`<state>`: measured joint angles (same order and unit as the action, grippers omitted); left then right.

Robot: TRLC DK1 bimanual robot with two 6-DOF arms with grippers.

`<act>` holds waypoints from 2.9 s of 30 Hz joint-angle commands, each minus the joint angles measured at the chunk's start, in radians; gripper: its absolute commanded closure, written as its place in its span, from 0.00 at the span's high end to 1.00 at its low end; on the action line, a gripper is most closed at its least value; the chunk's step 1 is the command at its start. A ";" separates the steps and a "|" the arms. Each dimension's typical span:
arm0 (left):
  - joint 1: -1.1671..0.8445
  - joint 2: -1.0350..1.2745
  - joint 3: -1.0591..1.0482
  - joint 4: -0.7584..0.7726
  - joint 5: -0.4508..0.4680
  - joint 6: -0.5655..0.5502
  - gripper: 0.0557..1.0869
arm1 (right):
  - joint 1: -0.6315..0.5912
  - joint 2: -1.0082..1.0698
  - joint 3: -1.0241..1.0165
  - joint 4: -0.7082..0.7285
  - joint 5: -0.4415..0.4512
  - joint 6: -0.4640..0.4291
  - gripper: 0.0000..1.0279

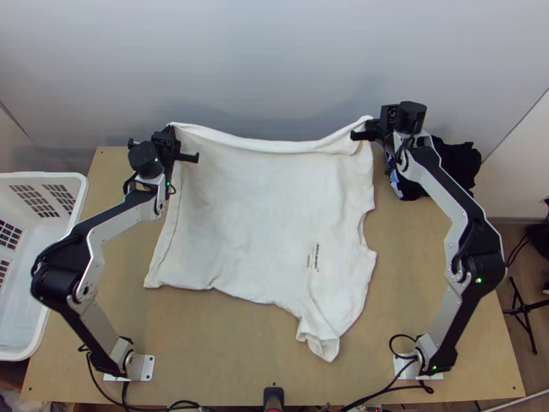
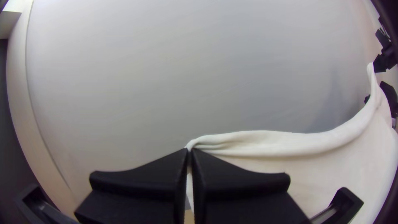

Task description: Fold the t-shirt

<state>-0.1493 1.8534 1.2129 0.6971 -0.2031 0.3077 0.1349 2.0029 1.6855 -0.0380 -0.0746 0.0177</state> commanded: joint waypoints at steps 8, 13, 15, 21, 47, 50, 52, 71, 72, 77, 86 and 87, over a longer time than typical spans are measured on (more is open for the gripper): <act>0.001 0.081 -0.072 0.021 -0.036 0.050 0.04 | 0.022 -0.142 -0.234 -0.069 0.018 0.010 0.03; -0.004 0.055 -0.167 0.073 -0.036 0.084 0.04 | 0.061 -0.329 -0.432 -0.143 0.018 0.010 0.03; -0.004 0.040 -0.199 0.073 -0.035 0.093 0.04 | 0.077 -0.408 -0.507 -0.172 0.018 0.011 0.03; 0.002 0.029 -0.274 0.099 -0.035 0.131 0.04 | 0.120 -0.546 -0.667 -0.295 0.018 0.025 0.03; -0.007 -0.143 -0.572 0.035 -0.035 0.208 0.13 | 0.246 -0.607 -0.919 -0.491 -0.042 0.037 0.03; -0.006 -0.194 -0.527 -0.217 -0.035 0.218 0.46 | 0.200 -0.590 -0.897 -0.500 -0.062 0.036 0.44; 0.008 -0.217 -0.449 -0.404 -0.033 0.211 0.50 | 0.167 -0.604 -0.869 -0.557 -0.090 0.034 0.90; 0.229 -0.830 -0.392 -1.539 0.327 0.436 0.96 | 0.353 -0.966 -0.599 -1.346 -0.353 -0.002 0.97; 0.254 -0.843 -0.403 -1.570 0.360 0.455 0.96 | 0.351 -0.974 -0.606 -1.353 -0.361 -0.002 0.97; 0.317 -0.839 -0.424 -1.776 0.447 0.534 0.96 | 0.381 -1.012 -0.647 -1.370 -0.375 0.005 0.96; 0.370 -0.755 -0.555 -1.691 0.548 0.519 0.96 | 0.451 -1.004 -0.685 -1.390 -0.376 0.007 0.96; 0.378 -0.760 -0.569 -1.670 0.553 0.519 0.96 | 0.454 -1.004 -0.676 -1.390 -0.376 0.007 0.96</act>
<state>0.1829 1.0740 0.7403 -1.0405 0.2924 0.8310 0.5438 1.0046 1.0138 -1.4090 -0.4461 0.0250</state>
